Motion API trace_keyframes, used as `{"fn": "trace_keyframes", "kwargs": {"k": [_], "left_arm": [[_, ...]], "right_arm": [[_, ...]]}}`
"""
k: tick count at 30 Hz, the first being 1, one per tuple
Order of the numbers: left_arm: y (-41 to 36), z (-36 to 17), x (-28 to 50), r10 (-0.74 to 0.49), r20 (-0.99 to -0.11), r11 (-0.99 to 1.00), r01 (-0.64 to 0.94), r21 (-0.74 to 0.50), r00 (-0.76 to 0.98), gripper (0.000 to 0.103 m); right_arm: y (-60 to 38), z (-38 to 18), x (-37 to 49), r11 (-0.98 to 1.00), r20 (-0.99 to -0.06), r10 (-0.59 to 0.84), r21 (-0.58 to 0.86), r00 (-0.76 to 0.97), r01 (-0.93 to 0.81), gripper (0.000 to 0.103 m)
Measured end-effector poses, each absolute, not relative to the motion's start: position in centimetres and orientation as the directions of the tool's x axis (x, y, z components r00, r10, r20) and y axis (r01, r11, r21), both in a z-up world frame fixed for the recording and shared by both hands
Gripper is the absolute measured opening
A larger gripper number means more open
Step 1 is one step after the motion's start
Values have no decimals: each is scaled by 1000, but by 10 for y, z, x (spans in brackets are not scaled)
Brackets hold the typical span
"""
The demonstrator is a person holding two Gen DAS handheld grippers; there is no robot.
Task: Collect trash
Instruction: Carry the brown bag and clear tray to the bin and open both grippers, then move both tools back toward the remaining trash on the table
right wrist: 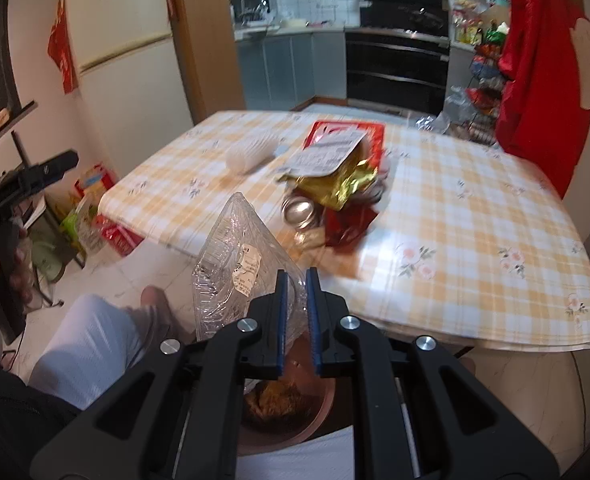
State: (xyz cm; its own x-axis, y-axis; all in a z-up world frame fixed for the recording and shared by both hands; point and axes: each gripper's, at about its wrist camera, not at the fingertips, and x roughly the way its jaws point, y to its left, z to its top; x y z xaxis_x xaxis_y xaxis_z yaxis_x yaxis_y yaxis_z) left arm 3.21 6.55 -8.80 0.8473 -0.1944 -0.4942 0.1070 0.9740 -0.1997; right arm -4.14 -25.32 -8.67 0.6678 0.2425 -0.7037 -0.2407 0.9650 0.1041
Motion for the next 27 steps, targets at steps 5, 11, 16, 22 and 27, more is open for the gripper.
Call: {"fn": "trace_keyframes", "kwargs": {"k": [5,11,16,22,27], "left_arm": [[68,-92,30,-191,-501,973,98,-208,844,97],[65,-94,32,-192,-507,974,100,-202,840,97],[65,-95,32,-191,-511,974,99,-202,838,97],[66,-96,32,-190,-511,975,100,-198,838,97],[66,-99,33,-185,-516,977,99,-189,836,97]], "right_arm": [[-243,-96,-40,956,-731,261,107,631,-272,13],[-238,-110,-34,946,-765,293,144,574,-291,18],[-241,-112,-33,949,-761,302,180,574,-261,65],[-256,-101,-34,973,-734,227,141,641,-184,93],[-265,-98,-32,983,-723,181,117,667,-140,97]]}}
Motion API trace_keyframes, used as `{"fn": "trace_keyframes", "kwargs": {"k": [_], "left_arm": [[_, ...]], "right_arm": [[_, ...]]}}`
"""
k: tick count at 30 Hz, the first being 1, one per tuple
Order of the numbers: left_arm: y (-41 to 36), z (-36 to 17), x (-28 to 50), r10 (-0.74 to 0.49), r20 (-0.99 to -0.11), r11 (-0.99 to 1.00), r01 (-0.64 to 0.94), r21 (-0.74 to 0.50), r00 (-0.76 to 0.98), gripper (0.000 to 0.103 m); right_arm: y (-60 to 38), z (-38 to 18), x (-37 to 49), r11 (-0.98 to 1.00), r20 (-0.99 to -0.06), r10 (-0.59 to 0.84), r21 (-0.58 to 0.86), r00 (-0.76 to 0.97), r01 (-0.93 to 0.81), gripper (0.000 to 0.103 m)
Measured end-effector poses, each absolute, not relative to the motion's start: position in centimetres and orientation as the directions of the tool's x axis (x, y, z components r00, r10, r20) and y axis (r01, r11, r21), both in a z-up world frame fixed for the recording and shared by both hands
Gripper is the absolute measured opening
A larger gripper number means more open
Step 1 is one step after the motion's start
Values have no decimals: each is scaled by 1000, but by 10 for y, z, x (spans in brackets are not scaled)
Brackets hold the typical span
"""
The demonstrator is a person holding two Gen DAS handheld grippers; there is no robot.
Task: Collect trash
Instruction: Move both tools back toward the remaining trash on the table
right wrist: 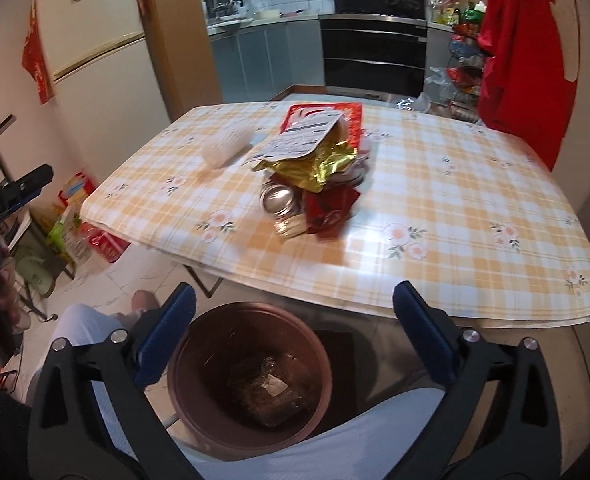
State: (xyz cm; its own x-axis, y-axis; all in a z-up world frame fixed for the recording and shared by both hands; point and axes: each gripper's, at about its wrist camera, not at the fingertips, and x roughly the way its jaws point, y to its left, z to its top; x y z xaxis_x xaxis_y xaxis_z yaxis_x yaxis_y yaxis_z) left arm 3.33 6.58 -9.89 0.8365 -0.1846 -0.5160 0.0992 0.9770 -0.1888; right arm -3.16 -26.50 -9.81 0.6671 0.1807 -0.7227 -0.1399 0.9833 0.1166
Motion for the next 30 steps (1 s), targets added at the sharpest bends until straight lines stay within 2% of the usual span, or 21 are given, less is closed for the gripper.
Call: {"fn": "trace_keyframes", "kwargs": {"k": [13,20,24,28,30], "left_arm": [[63,-122,43,-171,-566,982,92,-165,807,97],[62,-139,54,-173,-597,982,92,-164,784,97],[62,-148,61,-173,-613,982,89,-166,771,97],[63,-157,69,-182,-630,980,89,-177,755,97],[63,-159,73,-186,-632,979,92,-180,753,97]], "right_arm": [[-276,-117,-14,990,-725,136,80,675,-113,97],[-287,-121,7,988,-710,150,127,688,-83,97],[-288,-123,21,992,-716,125,109,687,-67,97],[-289,-127,39,984,-736,176,158,653,-88,97],[-285,-126,49,991,-746,131,110,652,-74,97]]}}
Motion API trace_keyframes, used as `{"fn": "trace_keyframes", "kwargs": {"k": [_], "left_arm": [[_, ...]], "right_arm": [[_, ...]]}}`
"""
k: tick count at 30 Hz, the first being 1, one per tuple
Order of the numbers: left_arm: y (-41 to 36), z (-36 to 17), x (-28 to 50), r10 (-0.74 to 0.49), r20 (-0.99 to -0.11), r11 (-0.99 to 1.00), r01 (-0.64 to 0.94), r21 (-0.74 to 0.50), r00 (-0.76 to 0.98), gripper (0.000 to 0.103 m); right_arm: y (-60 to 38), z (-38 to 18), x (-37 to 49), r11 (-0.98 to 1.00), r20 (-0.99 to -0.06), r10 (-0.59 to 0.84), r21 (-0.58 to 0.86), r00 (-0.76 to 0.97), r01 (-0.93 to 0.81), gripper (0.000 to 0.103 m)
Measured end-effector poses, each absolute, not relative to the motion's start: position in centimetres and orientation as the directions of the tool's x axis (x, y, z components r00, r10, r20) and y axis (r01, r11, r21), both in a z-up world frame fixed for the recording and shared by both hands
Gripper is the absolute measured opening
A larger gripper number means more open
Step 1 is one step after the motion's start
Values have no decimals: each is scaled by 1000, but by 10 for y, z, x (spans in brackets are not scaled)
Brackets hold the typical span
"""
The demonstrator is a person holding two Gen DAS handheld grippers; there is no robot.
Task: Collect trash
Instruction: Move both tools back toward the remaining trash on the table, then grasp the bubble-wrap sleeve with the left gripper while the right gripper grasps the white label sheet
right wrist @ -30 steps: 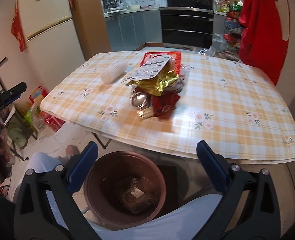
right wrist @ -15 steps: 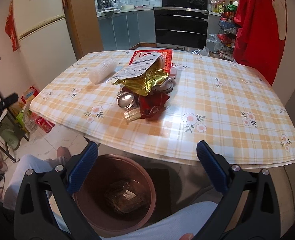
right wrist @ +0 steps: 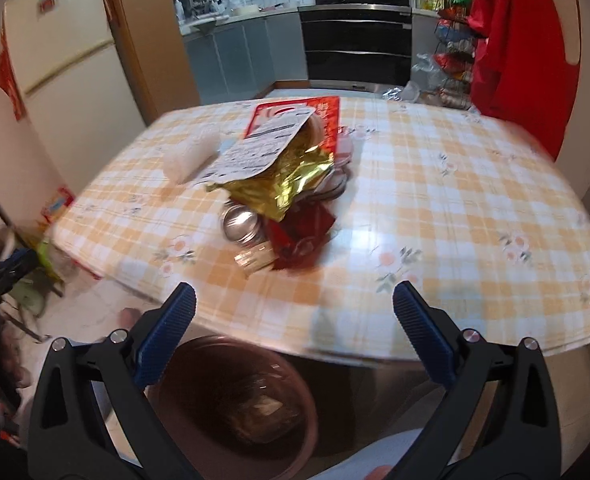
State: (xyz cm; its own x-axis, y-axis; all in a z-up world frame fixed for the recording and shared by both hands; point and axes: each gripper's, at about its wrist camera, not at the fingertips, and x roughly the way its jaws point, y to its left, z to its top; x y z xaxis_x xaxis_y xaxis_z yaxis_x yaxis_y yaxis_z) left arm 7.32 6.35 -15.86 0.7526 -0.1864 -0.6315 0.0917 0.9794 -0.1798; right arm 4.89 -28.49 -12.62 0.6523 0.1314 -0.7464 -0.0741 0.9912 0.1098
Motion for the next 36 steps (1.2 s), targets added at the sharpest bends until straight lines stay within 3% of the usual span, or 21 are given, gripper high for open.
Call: {"fn": "trace_keyframes", "kwargs": {"k": [13,15,16,20,28,29,30,36], "left_arm": [[70,-175,101,-199,-650,976,87,-201,733,97],[71,-179,106,-211,-655,972,89,-216,726,97],[72,-181,109,-214,-656,972,89,-219,724,97],[74,-189,125,-230,-670,968,93,-234,706,96],[68,-181,201,-283,-662,957,156,-246,694,90],[66,-180,212,-282,-656,958,163,-237,701,88],[64,-179,223,-278,-653,959,169,-226,705,87],[50,-185,277,-277,-679,960,220,-172,680,82]], "right_arm": [[-271,-114,124,985,-735,172,112,655,-133,96],[-263,-116,136,982,-739,182,104,648,-157,81],[-260,-119,143,981,-743,188,107,642,-164,79],[-257,-130,175,970,-748,241,184,618,-156,72],[-261,-146,234,962,-752,265,245,604,-117,68],[-261,-150,242,961,-760,270,254,592,-112,62],[-262,-153,245,958,-764,276,264,583,-109,49],[-275,-150,247,925,-724,348,367,595,-95,16]]}}
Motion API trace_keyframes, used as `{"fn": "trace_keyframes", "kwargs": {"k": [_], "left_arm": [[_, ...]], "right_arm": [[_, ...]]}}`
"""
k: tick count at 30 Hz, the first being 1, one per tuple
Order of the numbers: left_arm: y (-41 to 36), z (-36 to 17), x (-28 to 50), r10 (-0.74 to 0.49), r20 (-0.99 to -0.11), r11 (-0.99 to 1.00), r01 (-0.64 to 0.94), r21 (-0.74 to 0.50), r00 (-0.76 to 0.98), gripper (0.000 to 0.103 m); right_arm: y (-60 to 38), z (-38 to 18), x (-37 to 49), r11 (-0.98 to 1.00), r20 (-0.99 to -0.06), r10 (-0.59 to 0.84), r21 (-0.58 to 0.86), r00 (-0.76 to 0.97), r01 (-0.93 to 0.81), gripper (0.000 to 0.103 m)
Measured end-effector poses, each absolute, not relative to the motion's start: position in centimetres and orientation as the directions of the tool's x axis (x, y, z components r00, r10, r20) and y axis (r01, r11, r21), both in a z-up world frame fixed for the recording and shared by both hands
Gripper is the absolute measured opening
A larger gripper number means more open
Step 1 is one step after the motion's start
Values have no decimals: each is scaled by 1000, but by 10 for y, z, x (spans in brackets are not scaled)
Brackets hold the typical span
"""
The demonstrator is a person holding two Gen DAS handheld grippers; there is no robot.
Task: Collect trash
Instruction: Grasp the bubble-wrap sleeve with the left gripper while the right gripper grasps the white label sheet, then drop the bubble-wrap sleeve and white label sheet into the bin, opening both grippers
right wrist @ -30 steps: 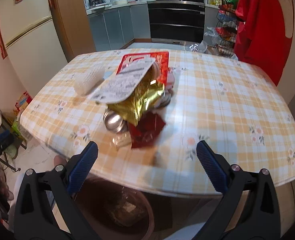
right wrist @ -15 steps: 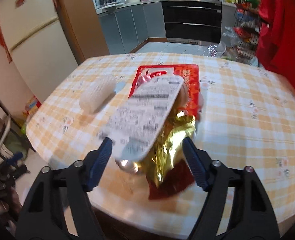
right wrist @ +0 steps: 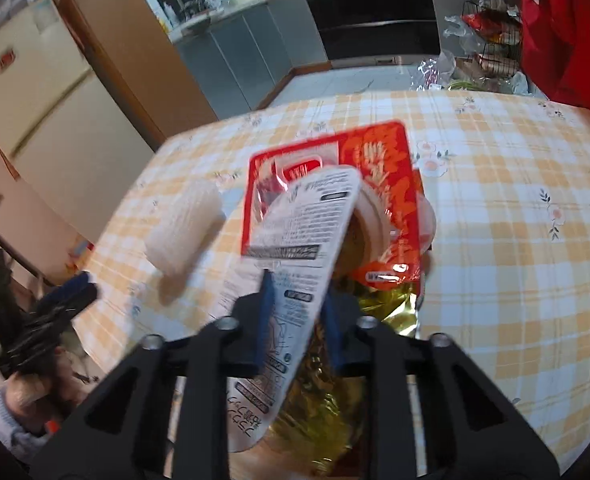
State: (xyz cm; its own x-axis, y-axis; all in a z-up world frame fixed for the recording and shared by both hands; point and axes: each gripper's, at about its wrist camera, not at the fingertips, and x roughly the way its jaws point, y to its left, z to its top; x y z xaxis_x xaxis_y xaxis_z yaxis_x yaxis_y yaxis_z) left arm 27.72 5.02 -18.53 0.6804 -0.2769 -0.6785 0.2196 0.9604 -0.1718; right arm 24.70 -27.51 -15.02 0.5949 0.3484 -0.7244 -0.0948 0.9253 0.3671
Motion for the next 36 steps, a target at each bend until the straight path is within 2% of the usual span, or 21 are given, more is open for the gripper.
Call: {"fn": "trace_keyframes", "kwargs": {"k": [6,14,20,21,23,25,29,36], "left_arm": [[38,-200,310,-289,-705,955,250,-161,648,81],[30,-218,341,-270,-734,961,226,-162,623,81],[21,-229,362,-238,-756,968,212,-133,610,81],[20,-230,366,-234,-760,969,207,-134,606,79],[19,-232,369,-229,-766,971,202,-131,600,66],[19,-233,370,-222,-775,972,195,-131,591,33],[23,-223,356,-220,-757,972,202,-118,615,25],[34,-179,313,-280,-719,955,264,-138,636,23]], "right_arm": [[-287,-122,241,888,-621,398,446,675,-113,6],[-299,-96,246,870,-537,407,475,739,-135,6],[-313,-67,239,897,-484,342,423,805,-127,6],[-315,-62,237,906,-480,327,405,814,-125,6],[-321,-54,232,920,-476,297,376,828,-114,6],[-327,-47,224,930,-475,272,353,837,-102,6],[-337,-40,205,943,-474,241,322,847,-88,6],[-348,-36,167,935,-466,239,348,852,-73,6]]}}
